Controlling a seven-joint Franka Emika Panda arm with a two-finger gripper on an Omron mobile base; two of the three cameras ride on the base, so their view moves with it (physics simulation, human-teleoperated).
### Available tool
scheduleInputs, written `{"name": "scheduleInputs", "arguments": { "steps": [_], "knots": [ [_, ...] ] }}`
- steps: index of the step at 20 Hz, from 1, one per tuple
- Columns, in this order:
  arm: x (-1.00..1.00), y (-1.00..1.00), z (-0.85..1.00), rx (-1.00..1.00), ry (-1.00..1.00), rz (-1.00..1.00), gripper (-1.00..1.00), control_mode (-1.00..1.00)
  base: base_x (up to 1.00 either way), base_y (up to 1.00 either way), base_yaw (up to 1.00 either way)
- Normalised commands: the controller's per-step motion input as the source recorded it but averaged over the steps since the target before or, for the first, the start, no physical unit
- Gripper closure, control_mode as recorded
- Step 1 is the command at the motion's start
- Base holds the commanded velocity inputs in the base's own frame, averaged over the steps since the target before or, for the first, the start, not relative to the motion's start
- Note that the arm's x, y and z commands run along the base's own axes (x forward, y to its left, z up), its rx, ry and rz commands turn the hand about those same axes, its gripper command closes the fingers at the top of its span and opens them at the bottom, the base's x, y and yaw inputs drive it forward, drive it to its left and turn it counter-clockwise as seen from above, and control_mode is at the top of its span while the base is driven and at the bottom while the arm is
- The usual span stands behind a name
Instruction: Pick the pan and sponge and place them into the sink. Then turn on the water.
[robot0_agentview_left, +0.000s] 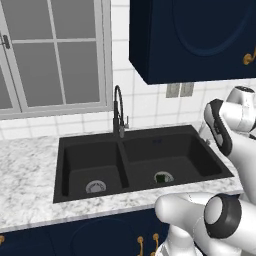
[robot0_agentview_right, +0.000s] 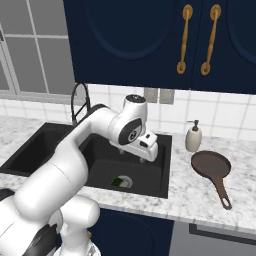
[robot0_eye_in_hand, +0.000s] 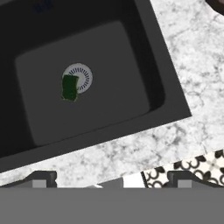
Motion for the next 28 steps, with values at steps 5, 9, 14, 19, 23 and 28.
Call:
{"name": "scheduleInputs", "arguments": {
  "steps": [5,9,14,19,23,28],
  "knots": [
    [0.03,-0.41,-0.17,-0.05,0.14,0.00,-1.00,-1.00,0.00,0.00,0.00],
    [-0.01,-0.89,-0.14,-0.07,0.10,0.00,-1.00,-1.00,0.00,0.00,0.00],
    [0.03,-1.00,-0.08,0.00,0.08,0.00,-1.00,-1.00,0.00,0.00,0.00],
    [0.30,-0.96,-0.31,-0.01,0.02,0.00,-1.00,-1.00,0.00,0.00,0.00],
    [0.06,-0.73,-0.21,0.00,0.00,0.00,-1.00,-1.00,0.00,0.00,0.00],
    [0.02,-0.21,-0.10,0.00,0.00,0.04,-1.00,-1.00,0.00,0.00,0.00]
  ]
}}
